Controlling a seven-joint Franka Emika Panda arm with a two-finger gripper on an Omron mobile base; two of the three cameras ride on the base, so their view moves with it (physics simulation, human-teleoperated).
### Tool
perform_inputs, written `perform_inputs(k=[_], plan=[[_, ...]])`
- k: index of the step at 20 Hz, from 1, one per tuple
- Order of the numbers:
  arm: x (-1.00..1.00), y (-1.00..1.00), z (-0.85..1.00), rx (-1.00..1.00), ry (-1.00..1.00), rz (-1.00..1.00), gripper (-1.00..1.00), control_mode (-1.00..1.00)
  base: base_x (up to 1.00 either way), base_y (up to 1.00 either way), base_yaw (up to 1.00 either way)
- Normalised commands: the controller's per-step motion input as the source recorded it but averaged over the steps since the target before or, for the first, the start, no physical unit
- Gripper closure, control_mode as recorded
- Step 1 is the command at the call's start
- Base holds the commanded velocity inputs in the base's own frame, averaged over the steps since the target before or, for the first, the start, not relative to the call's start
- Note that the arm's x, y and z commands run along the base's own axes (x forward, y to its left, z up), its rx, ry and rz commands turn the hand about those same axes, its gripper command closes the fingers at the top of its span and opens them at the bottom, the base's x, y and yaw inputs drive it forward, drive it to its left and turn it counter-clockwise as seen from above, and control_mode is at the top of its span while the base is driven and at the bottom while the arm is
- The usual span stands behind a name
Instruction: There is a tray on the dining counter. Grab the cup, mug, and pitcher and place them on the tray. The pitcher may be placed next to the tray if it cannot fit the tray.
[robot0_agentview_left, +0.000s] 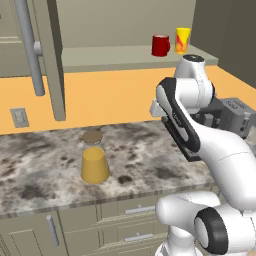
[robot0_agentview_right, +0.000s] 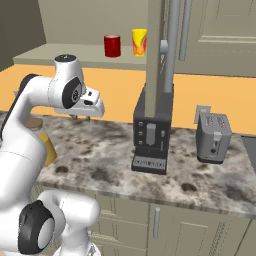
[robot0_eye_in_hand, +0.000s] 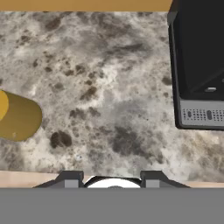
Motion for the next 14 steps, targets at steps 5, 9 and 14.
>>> perform_inputs(k=[5, 9, 14], plan=[[-0.08, 0.00, 0.15, 0.00, -0.01, 0.00, -1.00, -1.00, 0.00, 0.00, 0.00], [-0.29, -0.02, 0.36, 0.00, -0.12, 0.00, -1.00, -1.00, 0.00, 0.00, 0.00], [-0.24, -0.13, 0.50, 0.00, -0.12, 0.00, -1.00, -1.00, 0.00, 0.00, 0.00]])
